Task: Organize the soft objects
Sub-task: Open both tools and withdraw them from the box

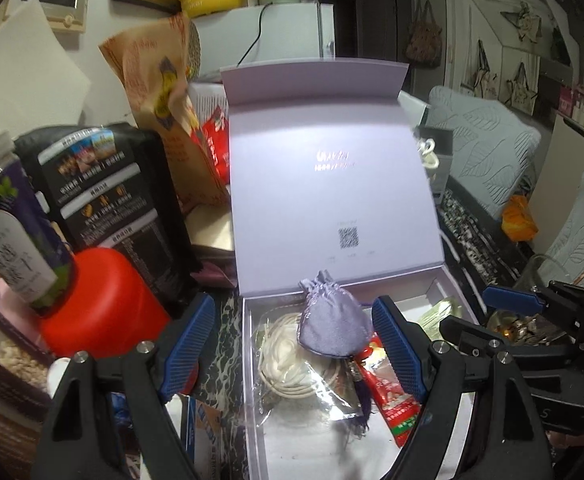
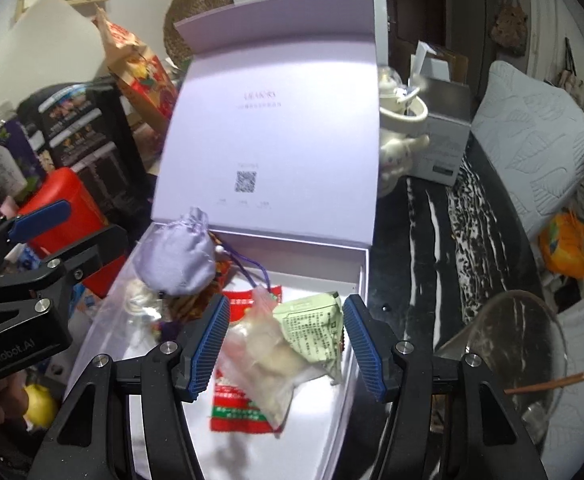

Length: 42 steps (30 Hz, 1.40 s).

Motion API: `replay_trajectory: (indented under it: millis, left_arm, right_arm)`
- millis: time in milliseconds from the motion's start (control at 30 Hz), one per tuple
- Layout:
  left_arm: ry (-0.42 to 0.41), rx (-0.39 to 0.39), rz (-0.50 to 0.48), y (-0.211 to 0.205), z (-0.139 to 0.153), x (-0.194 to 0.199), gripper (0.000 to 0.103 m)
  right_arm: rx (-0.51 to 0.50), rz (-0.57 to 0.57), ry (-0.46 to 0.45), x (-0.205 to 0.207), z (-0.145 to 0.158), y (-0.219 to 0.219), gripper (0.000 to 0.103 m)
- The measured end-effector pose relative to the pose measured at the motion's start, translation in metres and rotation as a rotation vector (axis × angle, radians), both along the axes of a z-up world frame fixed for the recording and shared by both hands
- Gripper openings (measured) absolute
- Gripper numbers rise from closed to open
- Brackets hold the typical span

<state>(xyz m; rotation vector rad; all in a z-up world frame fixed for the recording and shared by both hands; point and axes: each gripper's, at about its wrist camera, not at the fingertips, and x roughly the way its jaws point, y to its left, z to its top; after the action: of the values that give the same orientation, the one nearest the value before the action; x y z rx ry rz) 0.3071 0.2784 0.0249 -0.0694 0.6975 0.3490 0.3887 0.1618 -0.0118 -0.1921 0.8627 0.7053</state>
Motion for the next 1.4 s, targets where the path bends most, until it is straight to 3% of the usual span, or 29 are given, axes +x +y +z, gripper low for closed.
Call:
replay_trajectory:
  millis: [667, 767, 1033, 1100, 1233, 1400]
  left_arm:
    - [-0.177, 0.058, -0.070, -0.043, 0.083, -0.067, 0.081]
    - [-0.201, 0.070, -0.080, -0.050, 0.091, -0.079, 0.081]
    - [-0.240, 0.071, -0.116, -0.065, 0.109, -0.108, 0.081]
    - [-0.241, 0.068, -0.127, -0.068, 0.111, -0.116, 0.084]
    - [-0.263, 0.070, -0.135, -0.075, 0.114, -0.132, 0.098]
    - [-0.292, 0.077, -0.147, -0.082, 0.117, -0.156, 0.099]
  right_arm:
    - [0.107, -0.037, -0.197, -0.068, 0.096, -0.042, 0.059]
    - [0.116, -0.042, -0.229, -0.082, 0.107, -0.050, 0.066]
    - [0.145, -0.060, -0.348, -0.127, 0.139, -0.075, 0.068]
    - [0.154, -0.064, -0.376, -0.141, 0.146, -0.080, 0.073]
    - [0.168, -0.069, -0.419, -0.163, 0.155, -0.090, 0.076]
    - [0.181, -0.081, -0.457, -0.189, 0.162, -0.103, 0.083]
